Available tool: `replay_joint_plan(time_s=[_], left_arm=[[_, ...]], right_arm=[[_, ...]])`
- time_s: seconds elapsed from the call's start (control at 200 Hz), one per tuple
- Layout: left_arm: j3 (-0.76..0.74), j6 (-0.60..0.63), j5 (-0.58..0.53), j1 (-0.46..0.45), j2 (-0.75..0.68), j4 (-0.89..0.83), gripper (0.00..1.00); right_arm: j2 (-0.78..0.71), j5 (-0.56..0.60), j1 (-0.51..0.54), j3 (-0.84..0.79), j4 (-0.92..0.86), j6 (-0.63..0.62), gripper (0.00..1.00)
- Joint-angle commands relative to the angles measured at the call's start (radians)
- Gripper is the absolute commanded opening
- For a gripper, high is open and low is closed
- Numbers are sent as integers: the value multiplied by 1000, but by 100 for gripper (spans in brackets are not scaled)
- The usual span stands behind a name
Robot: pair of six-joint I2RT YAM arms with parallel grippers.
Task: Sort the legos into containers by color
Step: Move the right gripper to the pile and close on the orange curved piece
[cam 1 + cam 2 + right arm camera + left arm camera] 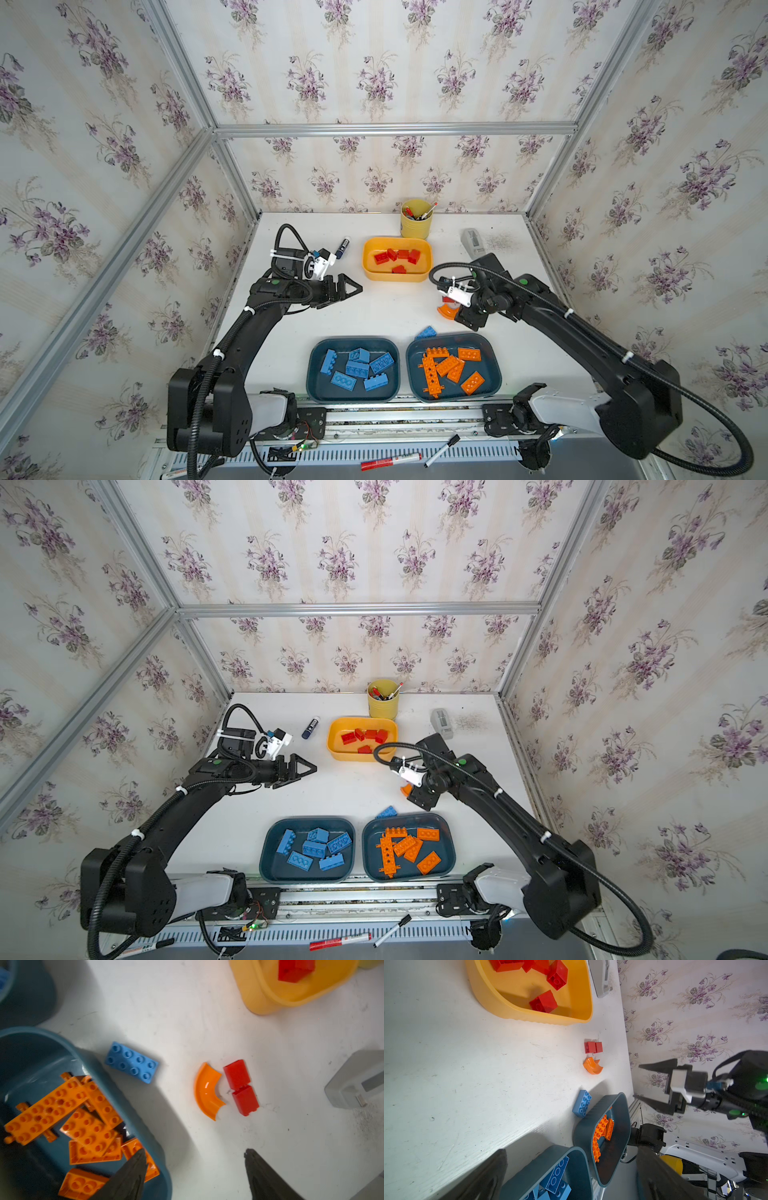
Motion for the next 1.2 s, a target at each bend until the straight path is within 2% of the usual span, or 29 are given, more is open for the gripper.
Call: replay_joint_plan(time_s=[0.0,0.21,0.41,0.59,0.815,1.079,1.194], left_arm=[[1,26,17,-1,-8,5,99],[-11,34,14,0,-1,6,99],[-13,40,16,0,1,6,99],[-15,40,13,0,15,6,99],[-11,41,8,0,25,6,99],[-20,41,3,-1,22,6,99],[-20,41,4,0,26,6,99]], right_arm=[[94,-28,-41,80,29,49,76],[301,-44,-41,177,18,61,74],[427,-79,-44,203,-18,35,72],[475,-72,-44,210,-43,97,72],[510,-95,-44,190,-31,15,72],[575,-96,-41,215,-69,-17,66],[593,-91,-33,219,-76,-17,59]])
